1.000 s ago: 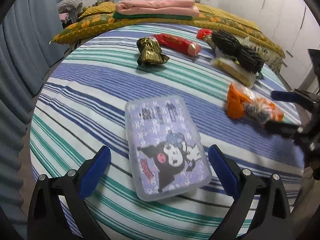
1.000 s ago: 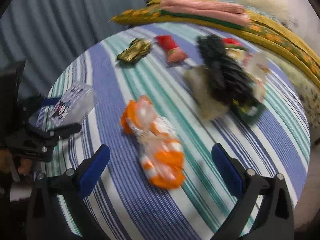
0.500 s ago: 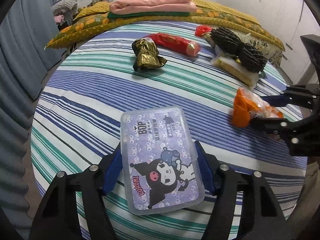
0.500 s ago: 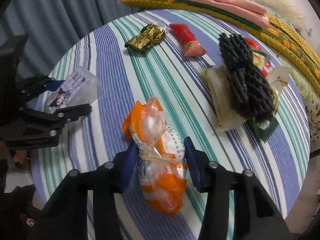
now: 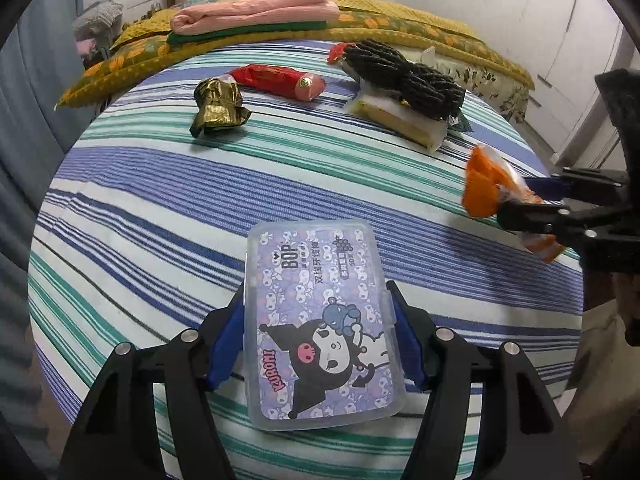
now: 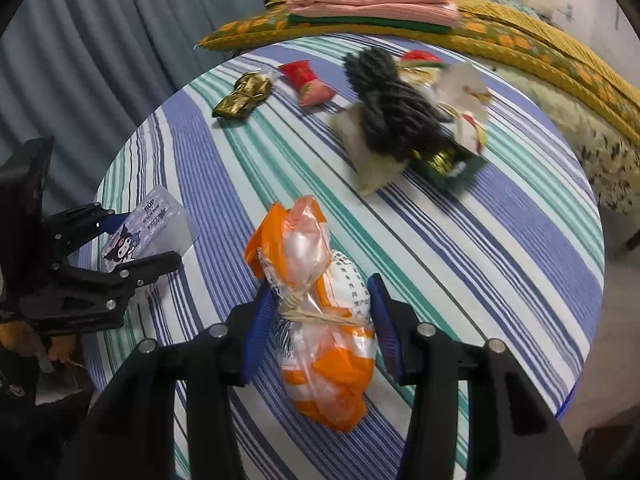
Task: Collect trash
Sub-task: 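Grasp the orange-white plastic bag with the right tool while the left tool holds the box, then carry box and bag over the blue wastebasket and open both tools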
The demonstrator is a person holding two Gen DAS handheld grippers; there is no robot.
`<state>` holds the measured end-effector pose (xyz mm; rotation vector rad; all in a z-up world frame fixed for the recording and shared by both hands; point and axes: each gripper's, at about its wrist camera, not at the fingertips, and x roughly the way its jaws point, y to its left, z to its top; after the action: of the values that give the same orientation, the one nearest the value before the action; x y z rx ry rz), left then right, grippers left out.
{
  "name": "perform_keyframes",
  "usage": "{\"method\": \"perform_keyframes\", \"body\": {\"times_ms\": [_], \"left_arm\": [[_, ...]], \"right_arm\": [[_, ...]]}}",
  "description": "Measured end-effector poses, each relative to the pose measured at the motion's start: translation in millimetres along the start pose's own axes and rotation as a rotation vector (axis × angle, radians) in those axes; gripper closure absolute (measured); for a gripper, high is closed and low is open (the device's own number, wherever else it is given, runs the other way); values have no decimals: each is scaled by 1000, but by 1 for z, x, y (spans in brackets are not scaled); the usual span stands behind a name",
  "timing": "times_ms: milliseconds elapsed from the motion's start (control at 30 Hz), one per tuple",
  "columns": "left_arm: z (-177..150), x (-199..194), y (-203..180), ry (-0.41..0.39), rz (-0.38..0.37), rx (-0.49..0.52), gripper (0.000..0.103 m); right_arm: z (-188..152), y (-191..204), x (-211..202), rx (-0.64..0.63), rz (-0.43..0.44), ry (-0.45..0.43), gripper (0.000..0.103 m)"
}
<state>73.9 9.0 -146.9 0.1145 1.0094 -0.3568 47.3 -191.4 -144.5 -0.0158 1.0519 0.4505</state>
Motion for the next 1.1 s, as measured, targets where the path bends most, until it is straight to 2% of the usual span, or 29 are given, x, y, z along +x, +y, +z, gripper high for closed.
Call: {"method": "perform_keyframes", "body": {"times_ms": [67, 133, 200, 267, 400, 500, 633, 800, 933, 1100], "left_arm": [[2, 1, -1, 2, 6, -4, 30], [2, 2, -2, 7, 23, 6, 30], [2, 2, -2, 6, 38, 14, 40], [3, 2, -1, 8, 42, 18, 40], [5, -2, -4, -8, 13, -5, 41], [16, -11, -18, -31, -54, -7, 41], [44, -24, -60, -63, -162, 40, 41], [81, -23, -141, -77, -309, 126, 41], [99, -7, -209, -57, -374, 214, 41], [118, 28, -291, -15, -435, 297, 40]], "right_arm": [[-1, -5, -2, 29, 14, -13, 57], [-3, -10, -6, 55, 30, -29, 57], [-5, -17, -10, 85, 53, -46, 57], [-8, -25, -14, 117, 72, -63, 57], [-14, -45, -23, 184, 112, -95, 57], [-20, -70, -39, 249, 131, -133, 57], [-26, -113, -70, 329, 88, -202, 57], [-49, -183, -110, 459, -42, -288, 57], [-78, -243, -126, 570, -151, -304, 57], [-117, -306, -125, 712, -209, -293, 57]]}}
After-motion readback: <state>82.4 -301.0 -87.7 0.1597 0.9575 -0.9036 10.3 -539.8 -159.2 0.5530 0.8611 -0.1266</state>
